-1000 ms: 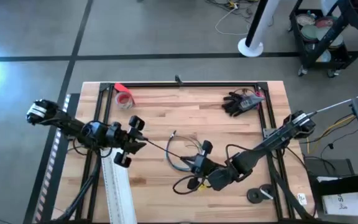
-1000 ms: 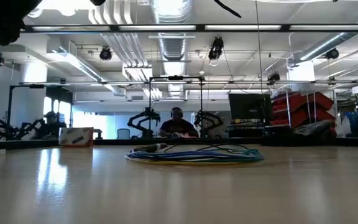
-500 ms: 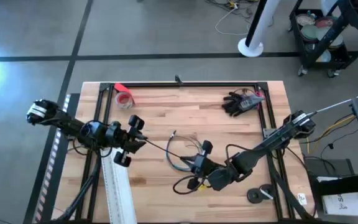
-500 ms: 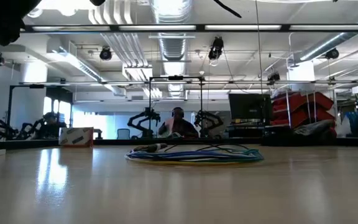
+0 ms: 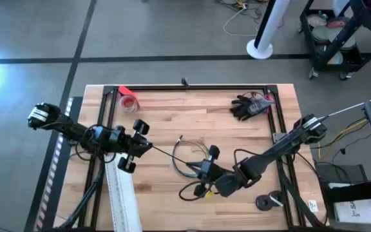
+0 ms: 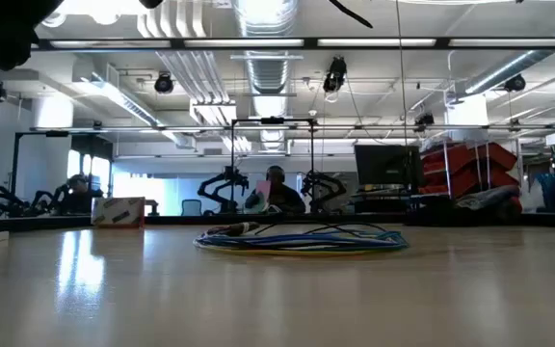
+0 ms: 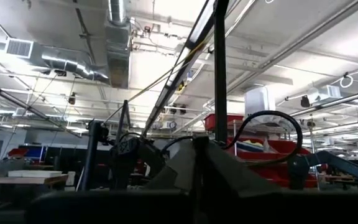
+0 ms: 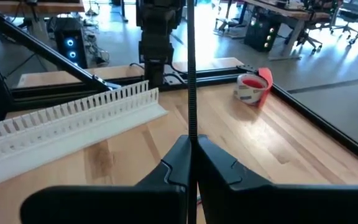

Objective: Ziptie cables
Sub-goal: Put a zip tie on the cables

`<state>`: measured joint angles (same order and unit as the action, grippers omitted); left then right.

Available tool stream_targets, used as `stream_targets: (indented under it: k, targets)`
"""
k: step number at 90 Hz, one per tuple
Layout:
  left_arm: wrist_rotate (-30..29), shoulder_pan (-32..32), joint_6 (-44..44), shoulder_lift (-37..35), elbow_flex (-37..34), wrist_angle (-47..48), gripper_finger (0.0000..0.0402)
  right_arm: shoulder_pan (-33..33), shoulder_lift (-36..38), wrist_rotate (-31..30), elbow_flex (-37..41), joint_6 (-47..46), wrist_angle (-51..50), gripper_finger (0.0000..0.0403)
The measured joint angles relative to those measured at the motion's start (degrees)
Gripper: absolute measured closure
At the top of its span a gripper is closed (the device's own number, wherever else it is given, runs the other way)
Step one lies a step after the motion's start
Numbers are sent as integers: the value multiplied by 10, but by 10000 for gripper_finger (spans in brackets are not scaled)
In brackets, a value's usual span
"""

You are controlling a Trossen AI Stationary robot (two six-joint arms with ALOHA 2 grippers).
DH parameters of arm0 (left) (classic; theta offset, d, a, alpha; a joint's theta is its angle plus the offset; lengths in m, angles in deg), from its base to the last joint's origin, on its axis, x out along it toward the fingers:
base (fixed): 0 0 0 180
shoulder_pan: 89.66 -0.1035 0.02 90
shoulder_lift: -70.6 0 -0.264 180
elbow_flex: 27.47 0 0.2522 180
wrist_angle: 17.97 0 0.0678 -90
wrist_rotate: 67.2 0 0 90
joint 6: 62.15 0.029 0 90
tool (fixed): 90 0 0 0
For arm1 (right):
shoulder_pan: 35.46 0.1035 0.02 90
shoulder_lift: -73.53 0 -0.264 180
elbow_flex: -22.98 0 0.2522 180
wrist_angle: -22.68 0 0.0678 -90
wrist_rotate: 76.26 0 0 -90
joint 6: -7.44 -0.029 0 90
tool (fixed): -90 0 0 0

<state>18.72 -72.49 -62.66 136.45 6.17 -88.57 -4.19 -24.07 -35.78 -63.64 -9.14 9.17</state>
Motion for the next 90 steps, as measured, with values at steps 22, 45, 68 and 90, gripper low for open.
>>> stream_targets:
  k: [22, 45, 68, 90]
  targets:
    - [0, 0, -2, 0, 0, 0, 400, 0, 0, 0, 0, 0, 0, 401]
    - [0, 0, -2, 0, 0, 0, 401, 0, 0, 1, 0, 0, 0, 401]
    - [0, 0, -2, 0, 0, 0, 401, 0, 0, 2, 0, -4, 0, 400]
    - [0, 0, -2, -1, 0, 1, 402, 1, 0, 3, 0, -9, -2, 363]
